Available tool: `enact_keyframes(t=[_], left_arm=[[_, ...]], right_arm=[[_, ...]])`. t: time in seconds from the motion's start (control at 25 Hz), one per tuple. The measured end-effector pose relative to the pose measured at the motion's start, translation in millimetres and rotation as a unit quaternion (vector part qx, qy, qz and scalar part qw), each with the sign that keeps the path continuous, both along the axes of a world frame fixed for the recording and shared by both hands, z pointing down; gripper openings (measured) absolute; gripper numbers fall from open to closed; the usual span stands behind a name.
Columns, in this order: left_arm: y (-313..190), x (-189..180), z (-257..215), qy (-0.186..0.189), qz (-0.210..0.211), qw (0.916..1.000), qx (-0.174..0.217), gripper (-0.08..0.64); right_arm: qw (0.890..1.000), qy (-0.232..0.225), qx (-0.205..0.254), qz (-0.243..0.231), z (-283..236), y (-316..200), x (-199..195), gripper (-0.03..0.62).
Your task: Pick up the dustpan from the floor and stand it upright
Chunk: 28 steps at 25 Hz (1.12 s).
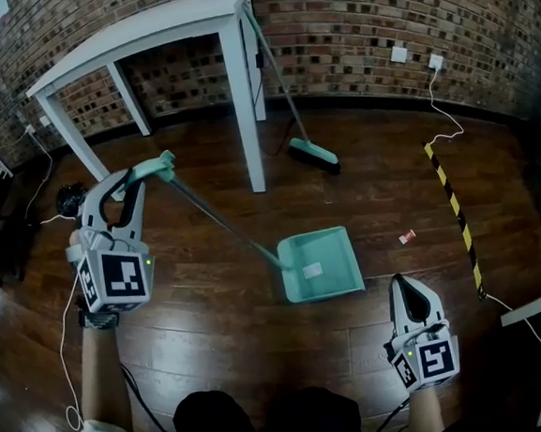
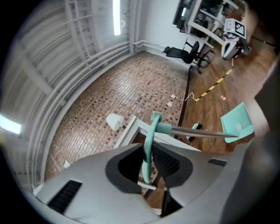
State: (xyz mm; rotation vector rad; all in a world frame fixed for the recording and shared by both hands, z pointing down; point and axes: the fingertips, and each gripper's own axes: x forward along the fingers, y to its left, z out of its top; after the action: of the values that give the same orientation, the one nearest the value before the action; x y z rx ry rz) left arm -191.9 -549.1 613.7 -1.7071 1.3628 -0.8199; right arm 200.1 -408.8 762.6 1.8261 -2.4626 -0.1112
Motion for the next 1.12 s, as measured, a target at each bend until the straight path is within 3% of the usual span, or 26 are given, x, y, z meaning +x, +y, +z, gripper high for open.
enact_keyframes(t=[0.2, 0.4, 0.64, 0.88, 1.12], left_arm=[[-3, 59, -19, -0.103, 0.046, 0.9936, 0.010, 0.081], [-8, 107, -30, -0.162, 0.077, 0.9836, 0.020, 0.080], [-5, 149, -31, -0.258, 0.085, 0.9618, 0.034, 0.081], [-4, 189, -38, -0.295, 0.098, 0.9496, 0.040, 0.083], [-7, 192, -36, -0.288, 0.089, 0.9533, 0.025, 0.087]], right_arm=[[1.000, -0.001, 0.004, 0.016, -4, 3, 14, 0.003], [1.000, -0.014, 0.008, 0.022, 0, 4, 21, 0.002], [1.000, 0.013, 0.006, 0.009, 0, 12, 14, 0.000], [1.000, 0.013, 0.006, 0.023, -14, 16, 8, -0.001], [1.000, 0.002, 0.009, 0.013, -29, 15, -20, -0.001]])
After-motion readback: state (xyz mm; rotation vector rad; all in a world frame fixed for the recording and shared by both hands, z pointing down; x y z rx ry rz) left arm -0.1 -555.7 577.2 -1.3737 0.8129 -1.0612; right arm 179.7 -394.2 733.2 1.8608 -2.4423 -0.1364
